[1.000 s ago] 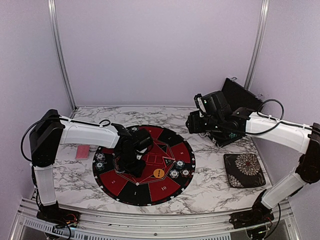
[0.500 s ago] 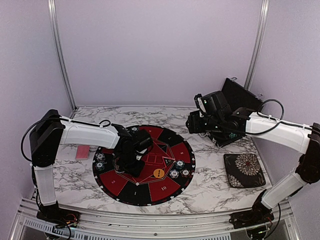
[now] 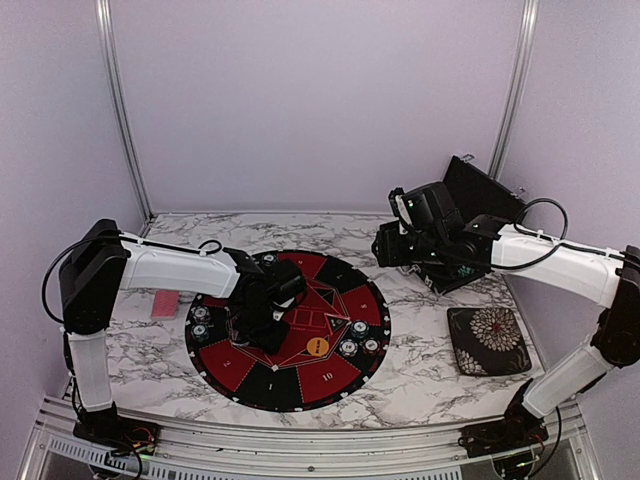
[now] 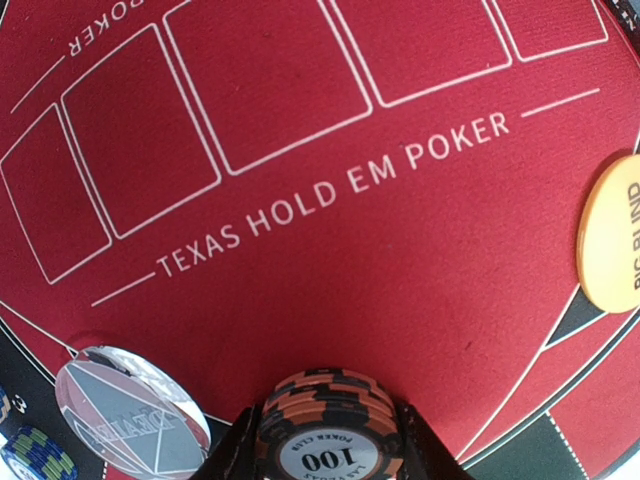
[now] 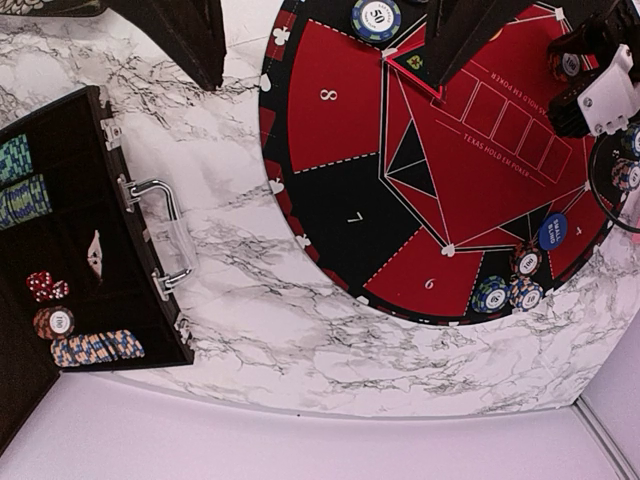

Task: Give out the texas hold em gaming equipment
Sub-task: Pick up the pile of poker chips from the dealer area.

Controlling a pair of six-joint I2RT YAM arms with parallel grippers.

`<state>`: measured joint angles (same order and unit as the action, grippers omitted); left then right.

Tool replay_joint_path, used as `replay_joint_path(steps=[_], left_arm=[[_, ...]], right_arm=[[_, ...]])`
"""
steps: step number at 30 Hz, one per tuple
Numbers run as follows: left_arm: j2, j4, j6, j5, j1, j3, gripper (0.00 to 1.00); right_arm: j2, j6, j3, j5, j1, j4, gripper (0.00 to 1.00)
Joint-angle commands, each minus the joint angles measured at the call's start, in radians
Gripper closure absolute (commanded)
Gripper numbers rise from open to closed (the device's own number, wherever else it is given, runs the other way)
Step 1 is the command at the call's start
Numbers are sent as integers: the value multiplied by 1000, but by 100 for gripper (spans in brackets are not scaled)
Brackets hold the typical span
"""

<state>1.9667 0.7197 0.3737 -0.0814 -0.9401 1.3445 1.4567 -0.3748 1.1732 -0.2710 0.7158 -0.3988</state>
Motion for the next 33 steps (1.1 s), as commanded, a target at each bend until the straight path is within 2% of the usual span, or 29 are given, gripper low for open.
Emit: replay_joint_path(steps=[1,19,33], left_arm=[[-27,39,-15,-23,-3,18,70],[-67,49,-19,-7,24,47,70],[-124,60,-27,-1,122,29,70]], right_arm=[[-18,-19,2,0,-7,3,34],[-10,-19,6,-2,-5,5,34],[-7,-23,6,-1,-6,6,34]])
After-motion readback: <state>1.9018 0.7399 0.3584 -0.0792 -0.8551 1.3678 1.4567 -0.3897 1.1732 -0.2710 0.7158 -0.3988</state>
